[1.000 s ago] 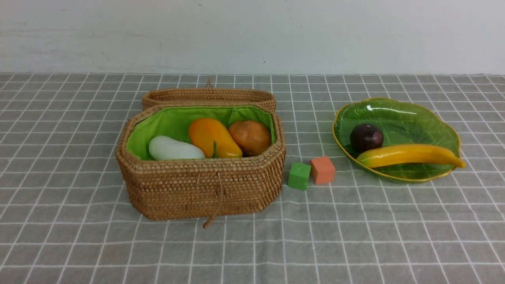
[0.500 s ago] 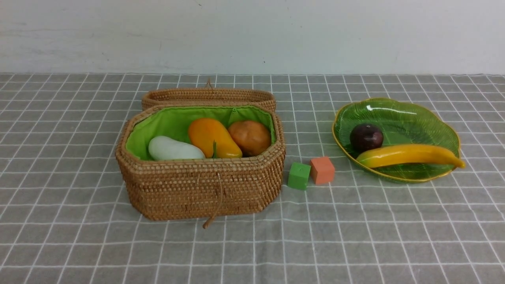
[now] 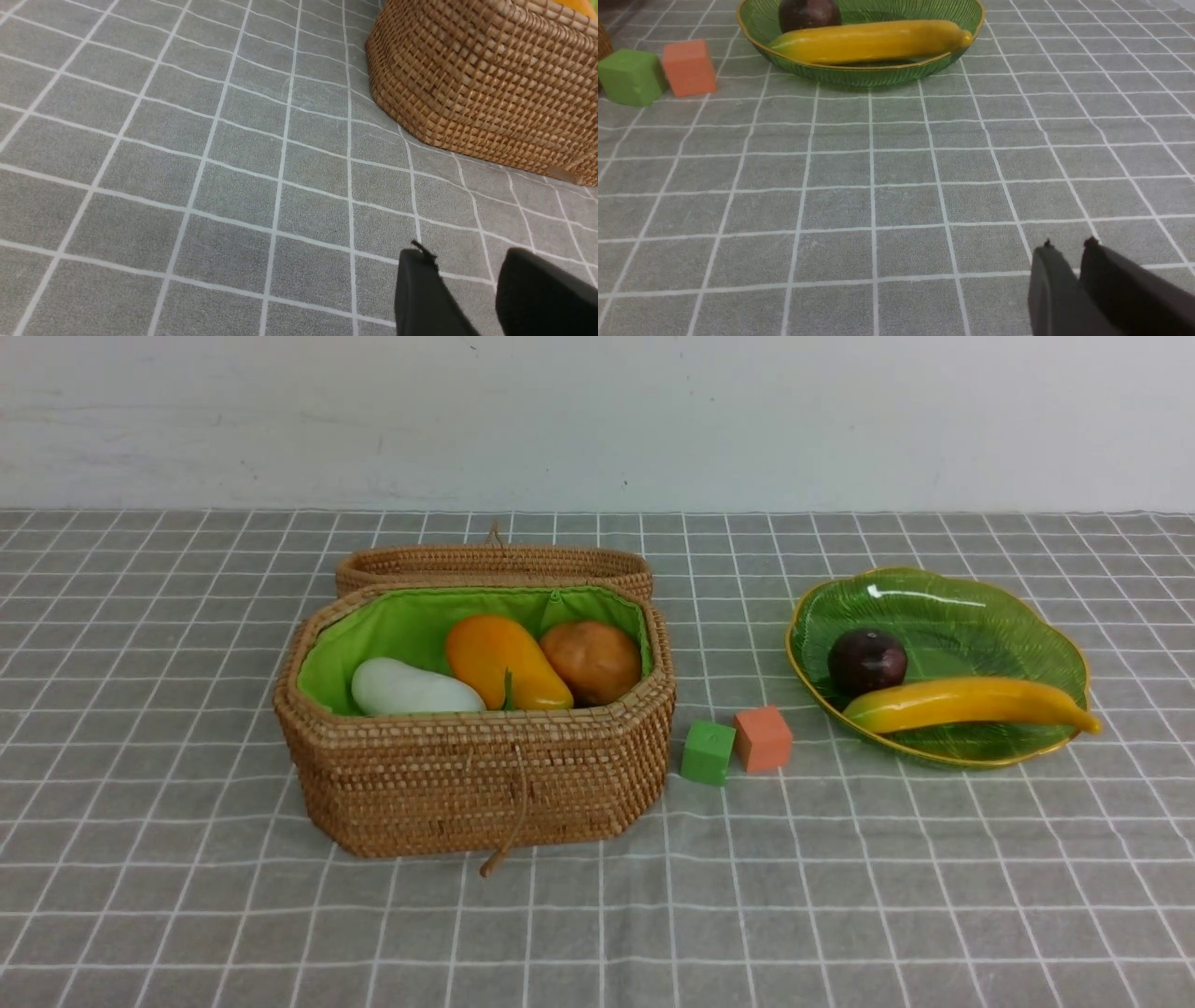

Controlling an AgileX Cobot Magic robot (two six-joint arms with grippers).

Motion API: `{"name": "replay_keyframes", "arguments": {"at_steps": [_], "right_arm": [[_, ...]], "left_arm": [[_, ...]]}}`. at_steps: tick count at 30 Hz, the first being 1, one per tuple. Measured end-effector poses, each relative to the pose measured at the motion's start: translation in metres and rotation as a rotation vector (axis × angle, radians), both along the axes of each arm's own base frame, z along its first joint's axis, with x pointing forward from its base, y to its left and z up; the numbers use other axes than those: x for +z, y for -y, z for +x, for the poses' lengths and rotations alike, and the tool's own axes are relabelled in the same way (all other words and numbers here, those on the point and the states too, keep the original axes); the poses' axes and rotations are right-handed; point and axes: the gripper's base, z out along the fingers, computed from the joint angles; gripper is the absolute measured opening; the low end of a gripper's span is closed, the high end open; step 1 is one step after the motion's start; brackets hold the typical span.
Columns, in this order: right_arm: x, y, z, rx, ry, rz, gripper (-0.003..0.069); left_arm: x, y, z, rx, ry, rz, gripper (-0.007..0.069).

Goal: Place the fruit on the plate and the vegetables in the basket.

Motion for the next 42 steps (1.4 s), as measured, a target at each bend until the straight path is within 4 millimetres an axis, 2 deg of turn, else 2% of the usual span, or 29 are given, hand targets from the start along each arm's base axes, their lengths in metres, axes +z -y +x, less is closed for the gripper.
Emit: {"name": "replay_keyframes", "arguments": {"at_steps": [42], "right_arm": [[0.0000, 0.0000, 0.0000, 0.000, 0.000, 0.000, 0.0153]], "left_arm": [[0.0000, 0.0000, 0.0000, 0.000, 0.000, 0.000, 0.0238]]}}
